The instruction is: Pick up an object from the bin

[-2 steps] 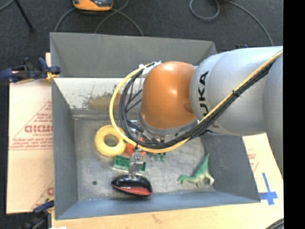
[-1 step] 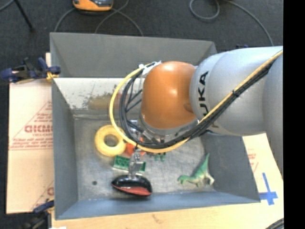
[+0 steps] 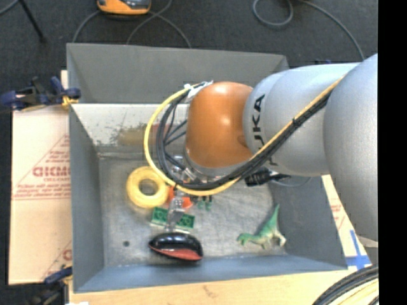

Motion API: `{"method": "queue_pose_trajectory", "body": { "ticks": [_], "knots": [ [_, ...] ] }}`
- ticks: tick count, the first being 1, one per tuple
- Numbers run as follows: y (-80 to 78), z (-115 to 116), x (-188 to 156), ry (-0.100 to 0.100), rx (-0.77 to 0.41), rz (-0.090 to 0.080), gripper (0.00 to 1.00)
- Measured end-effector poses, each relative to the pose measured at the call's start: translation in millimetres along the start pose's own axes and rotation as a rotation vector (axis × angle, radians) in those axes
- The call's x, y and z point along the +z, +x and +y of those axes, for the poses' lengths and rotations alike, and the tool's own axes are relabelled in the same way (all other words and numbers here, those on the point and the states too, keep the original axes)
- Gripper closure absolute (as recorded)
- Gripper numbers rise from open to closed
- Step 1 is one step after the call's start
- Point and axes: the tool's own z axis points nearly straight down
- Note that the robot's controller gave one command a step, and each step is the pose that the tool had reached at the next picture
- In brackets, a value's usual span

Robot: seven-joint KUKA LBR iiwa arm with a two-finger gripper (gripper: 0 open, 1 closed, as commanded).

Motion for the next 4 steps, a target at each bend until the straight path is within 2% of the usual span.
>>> {"method": "queue_pose_trajectory", "body": {
  "ticks": [1, 2, 3, 4],
  "knots": [
    [-4.7, -28.1, 24.9, 0.003, 0.214, 0.005, 0.0],
    [-25.5, -33.5, 44.8, -0.003, -0.001, -0.015, 0.0],
    [-35.3, -34.7, 66.8, 0.0, -0.284, -0.013, 0.0],
    [-34.9, -39.8, 79.5, 0.001, -0.229, 0.004, 0.0]
  ]
}}
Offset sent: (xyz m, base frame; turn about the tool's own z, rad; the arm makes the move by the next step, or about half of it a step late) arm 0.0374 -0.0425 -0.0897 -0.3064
